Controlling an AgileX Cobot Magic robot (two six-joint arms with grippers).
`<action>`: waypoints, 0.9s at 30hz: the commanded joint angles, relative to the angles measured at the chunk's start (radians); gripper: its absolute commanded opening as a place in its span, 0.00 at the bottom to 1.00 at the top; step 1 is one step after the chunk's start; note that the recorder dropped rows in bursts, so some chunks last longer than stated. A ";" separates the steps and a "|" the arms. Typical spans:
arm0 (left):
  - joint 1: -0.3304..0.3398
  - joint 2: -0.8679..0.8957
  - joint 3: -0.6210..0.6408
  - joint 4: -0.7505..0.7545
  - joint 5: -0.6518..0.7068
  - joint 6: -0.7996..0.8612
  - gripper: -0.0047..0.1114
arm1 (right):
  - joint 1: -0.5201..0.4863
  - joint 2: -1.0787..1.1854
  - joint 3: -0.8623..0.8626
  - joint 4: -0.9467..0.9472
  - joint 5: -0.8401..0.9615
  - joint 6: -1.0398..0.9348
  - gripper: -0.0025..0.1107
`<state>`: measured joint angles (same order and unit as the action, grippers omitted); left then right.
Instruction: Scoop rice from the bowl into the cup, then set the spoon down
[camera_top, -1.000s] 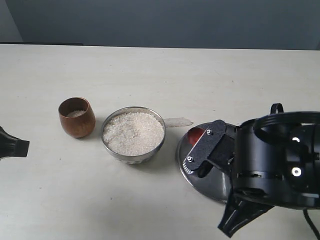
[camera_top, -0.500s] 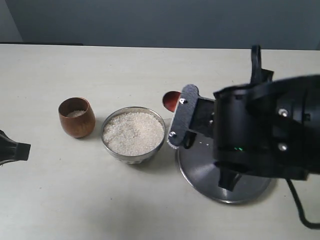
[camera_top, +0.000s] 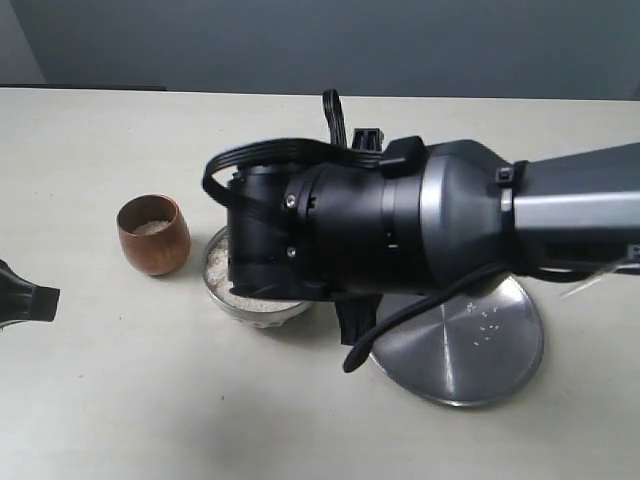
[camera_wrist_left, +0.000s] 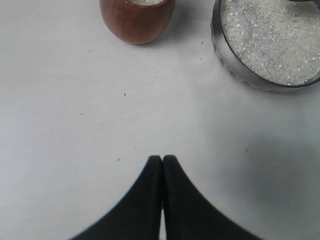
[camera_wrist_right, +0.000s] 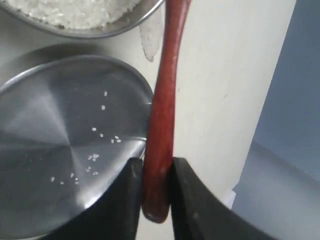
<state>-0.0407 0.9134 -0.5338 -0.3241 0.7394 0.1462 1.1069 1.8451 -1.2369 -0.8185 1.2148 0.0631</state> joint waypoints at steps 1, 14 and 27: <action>-0.002 0.000 0.007 0.002 -0.029 0.004 0.04 | 0.000 -0.004 -0.010 -0.063 0.006 -0.015 0.02; -0.002 0.000 0.007 0.016 0.022 0.014 0.04 | -0.605 -0.275 0.240 0.506 -0.159 0.196 0.02; -0.002 0.000 0.007 0.016 0.007 0.016 0.04 | -0.928 -0.285 0.587 0.546 -0.605 0.157 0.02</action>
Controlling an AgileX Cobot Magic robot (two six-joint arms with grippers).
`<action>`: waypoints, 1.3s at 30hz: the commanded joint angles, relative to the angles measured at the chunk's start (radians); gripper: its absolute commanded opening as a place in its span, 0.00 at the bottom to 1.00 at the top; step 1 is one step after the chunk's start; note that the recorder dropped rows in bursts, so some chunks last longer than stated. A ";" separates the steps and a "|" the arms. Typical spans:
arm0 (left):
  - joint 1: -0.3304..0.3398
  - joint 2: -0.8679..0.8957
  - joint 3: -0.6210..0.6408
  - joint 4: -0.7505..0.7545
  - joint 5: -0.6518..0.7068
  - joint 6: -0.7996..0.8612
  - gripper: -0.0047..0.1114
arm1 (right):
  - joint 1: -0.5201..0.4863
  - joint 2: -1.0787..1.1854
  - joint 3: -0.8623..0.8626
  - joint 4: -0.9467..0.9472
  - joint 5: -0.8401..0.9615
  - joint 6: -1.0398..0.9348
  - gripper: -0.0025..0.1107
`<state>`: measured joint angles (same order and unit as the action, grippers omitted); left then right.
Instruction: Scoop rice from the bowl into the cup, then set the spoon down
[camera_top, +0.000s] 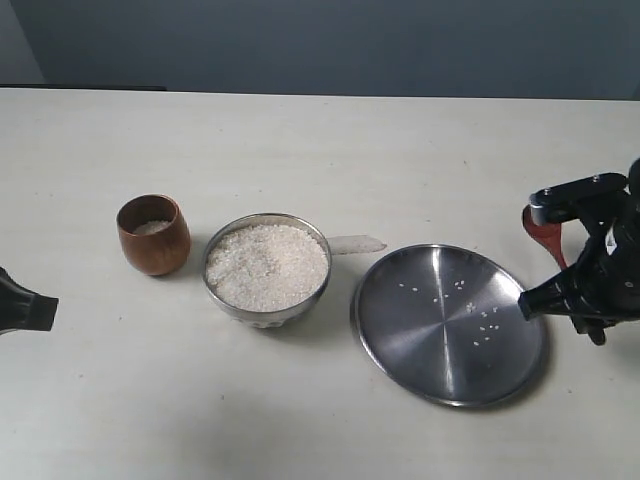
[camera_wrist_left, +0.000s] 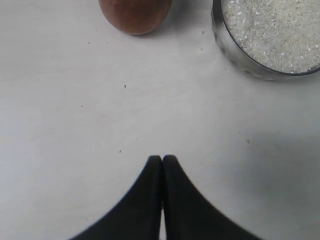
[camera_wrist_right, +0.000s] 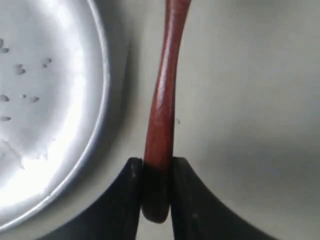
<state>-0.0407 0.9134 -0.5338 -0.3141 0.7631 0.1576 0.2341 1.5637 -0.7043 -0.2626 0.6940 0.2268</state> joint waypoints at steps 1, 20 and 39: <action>-0.002 0.000 0.007 0.006 -0.018 0.004 0.04 | -0.061 0.001 0.063 -0.008 -0.094 -0.006 0.02; -0.002 0.000 0.007 0.006 -0.024 0.004 0.04 | -0.083 0.140 0.094 -0.020 -0.212 0.102 0.30; -0.002 0.000 0.007 0.004 -0.026 0.004 0.04 | -0.083 -0.040 0.347 -0.112 -0.630 0.334 0.29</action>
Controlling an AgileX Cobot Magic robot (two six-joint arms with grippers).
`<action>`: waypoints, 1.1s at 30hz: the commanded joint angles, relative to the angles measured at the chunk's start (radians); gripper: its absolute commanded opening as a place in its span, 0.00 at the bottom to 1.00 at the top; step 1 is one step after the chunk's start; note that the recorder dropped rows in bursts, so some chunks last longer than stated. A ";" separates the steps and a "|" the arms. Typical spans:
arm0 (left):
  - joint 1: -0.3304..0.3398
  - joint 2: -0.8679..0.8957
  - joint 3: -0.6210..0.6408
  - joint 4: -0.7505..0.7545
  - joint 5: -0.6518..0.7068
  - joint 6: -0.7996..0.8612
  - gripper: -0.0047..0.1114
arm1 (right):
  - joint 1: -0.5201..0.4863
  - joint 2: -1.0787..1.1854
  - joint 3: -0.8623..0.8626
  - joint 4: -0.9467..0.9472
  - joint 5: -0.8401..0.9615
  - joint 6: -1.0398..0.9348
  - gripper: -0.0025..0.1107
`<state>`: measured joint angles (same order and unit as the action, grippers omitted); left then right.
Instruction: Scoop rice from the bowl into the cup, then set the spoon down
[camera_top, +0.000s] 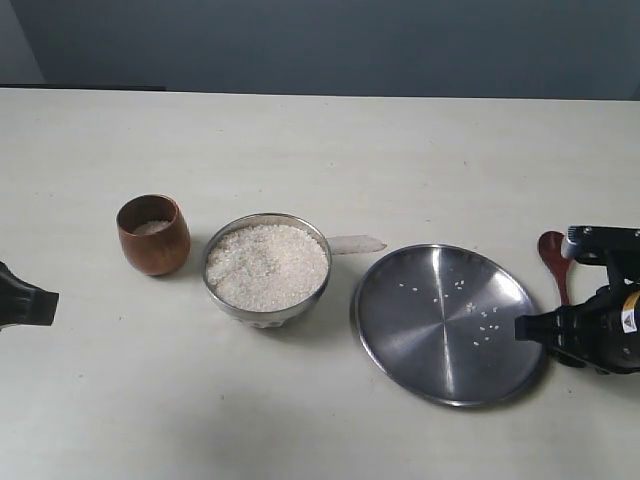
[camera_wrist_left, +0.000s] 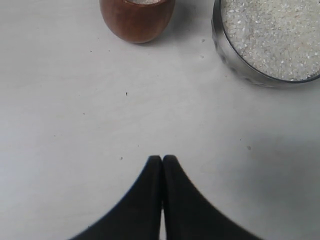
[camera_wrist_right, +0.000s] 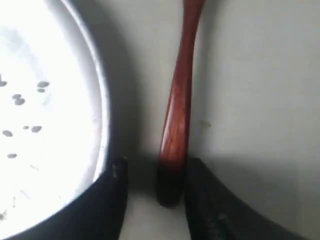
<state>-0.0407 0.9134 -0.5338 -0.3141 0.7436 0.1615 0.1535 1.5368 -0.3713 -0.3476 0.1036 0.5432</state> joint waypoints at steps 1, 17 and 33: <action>-0.002 0.000 0.007 0.004 -0.004 0.001 0.04 | -0.003 -0.013 0.014 -0.032 -0.040 0.017 0.27; -0.002 0.000 0.007 -0.002 -0.002 0.001 0.04 | -0.003 -0.044 -0.040 -0.098 0.087 0.035 0.02; -0.002 0.000 0.007 -0.003 -0.009 0.001 0.04 | -0.003 -0.053 -0.082 -0.152 0.113 0.037 0.02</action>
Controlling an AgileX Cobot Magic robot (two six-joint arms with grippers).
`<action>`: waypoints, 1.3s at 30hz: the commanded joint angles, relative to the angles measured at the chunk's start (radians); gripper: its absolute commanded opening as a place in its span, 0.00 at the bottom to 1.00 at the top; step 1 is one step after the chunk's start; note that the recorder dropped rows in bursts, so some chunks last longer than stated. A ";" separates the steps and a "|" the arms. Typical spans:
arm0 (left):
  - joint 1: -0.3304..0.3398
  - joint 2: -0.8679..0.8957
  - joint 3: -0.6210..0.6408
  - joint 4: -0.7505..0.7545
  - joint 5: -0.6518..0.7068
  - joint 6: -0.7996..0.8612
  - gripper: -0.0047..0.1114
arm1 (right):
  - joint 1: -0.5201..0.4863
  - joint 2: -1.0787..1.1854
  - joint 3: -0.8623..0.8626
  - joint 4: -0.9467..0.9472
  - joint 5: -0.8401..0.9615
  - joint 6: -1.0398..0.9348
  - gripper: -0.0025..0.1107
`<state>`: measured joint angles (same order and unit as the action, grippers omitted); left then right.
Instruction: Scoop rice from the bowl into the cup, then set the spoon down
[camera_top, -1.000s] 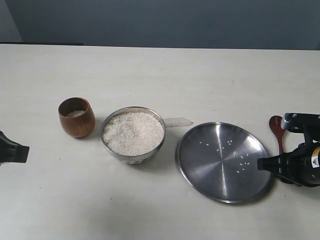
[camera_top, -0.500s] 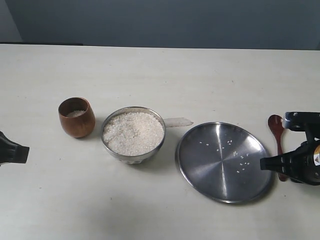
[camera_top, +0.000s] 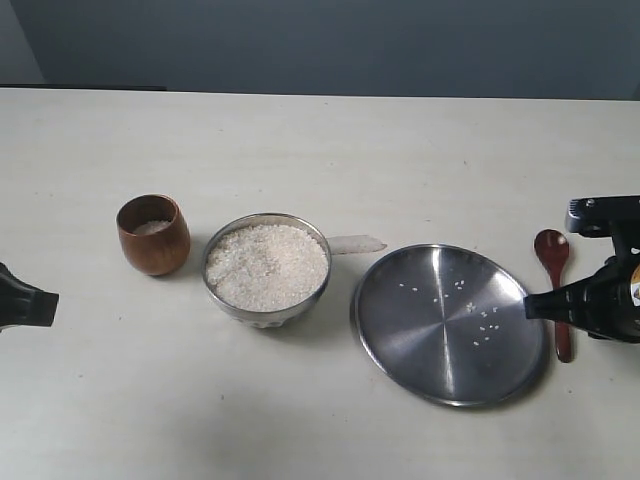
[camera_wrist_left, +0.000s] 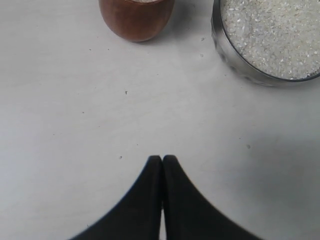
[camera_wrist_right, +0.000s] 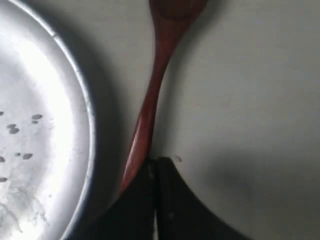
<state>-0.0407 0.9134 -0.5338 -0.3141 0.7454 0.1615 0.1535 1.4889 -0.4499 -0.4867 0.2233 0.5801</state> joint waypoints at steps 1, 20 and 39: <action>-0.002 0.000 0.007 -0.003 -0.012 0.001 0.04 | -0.003 -0.003 -0.004 -0.012 -0.005 0.000 0.04; -0.002 0.000 0.007 -0.006 -0.015 0.001 0.04 | -0.003 0.112 -0.004 0.003 -0.076 0.004 0.39; -0.002 0.000 0.007 -0.010 -0.013 0.001 0.04 | -0.003 0.142 -0.014 -0.045 0.023 0.068 0.18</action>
<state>-0.0407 0.9134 -0.5338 -0.3161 0.7416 0.1615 0.1535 1.6249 -0.4679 -0.5153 0.2066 0.6384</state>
